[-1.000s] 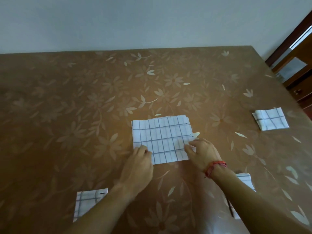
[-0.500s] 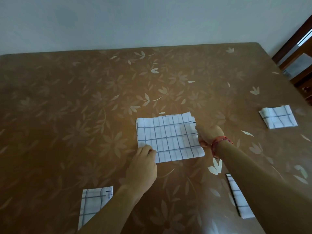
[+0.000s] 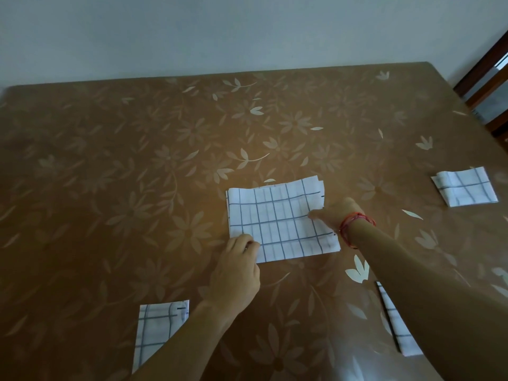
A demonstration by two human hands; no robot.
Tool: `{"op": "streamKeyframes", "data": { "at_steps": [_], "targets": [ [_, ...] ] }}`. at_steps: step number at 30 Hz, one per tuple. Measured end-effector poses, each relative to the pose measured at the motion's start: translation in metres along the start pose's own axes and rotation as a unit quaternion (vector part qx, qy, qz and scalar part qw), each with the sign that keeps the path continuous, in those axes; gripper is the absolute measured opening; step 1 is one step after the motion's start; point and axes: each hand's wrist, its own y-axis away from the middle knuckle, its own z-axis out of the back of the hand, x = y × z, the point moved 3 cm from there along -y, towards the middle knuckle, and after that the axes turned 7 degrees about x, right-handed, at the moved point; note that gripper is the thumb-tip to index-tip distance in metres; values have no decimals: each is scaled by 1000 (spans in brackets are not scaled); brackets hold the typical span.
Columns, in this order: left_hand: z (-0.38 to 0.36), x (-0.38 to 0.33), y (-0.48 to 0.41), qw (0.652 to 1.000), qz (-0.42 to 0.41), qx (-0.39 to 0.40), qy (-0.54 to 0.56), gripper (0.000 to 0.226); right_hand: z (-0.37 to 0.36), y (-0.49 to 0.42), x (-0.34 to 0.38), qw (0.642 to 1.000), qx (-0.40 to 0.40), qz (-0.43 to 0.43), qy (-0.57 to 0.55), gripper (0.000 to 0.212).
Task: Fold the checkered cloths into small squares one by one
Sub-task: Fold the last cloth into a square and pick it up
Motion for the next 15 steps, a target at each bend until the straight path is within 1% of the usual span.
{"op": "streamKeyframes", "data": {
  "at_steps": [2, 3, 6, 8, 10, 13, 15],
  "targets": [
    [1, 0, 0, 1000, 2, 0, 3, 31, -3, -2, 9, 998, -45, 29, 29, 30],
    [2, 0, -1, 1000, 2, -1, 6, 31, -4, -2, 13, 998, -54, 40, 23, 27],
    [4, 0, -2, 1000, -4, 0, 7, 32, -2, -7, 15, 998, -37, 49, -34, 23],
    [5, 0, -2, 1000, -7, 2, 9, 33, 1, -5, 17, 993, -25, 62, -96, 26],
    [7, 1, -2, 1000, -11, 5, 12, 33, 3, -8, 14, 989, -16, 56, -136, 26],
    [8, 0, -1, 1000, -18, 11, 8, 32, 4, -4, 7, 992, 3, 30, -123, 23],
    [8, 0, -1, 1000, -19, 11, 8, 32, 3, -3, 2, 990, 12, 8, -140, 27]
  ]
}}
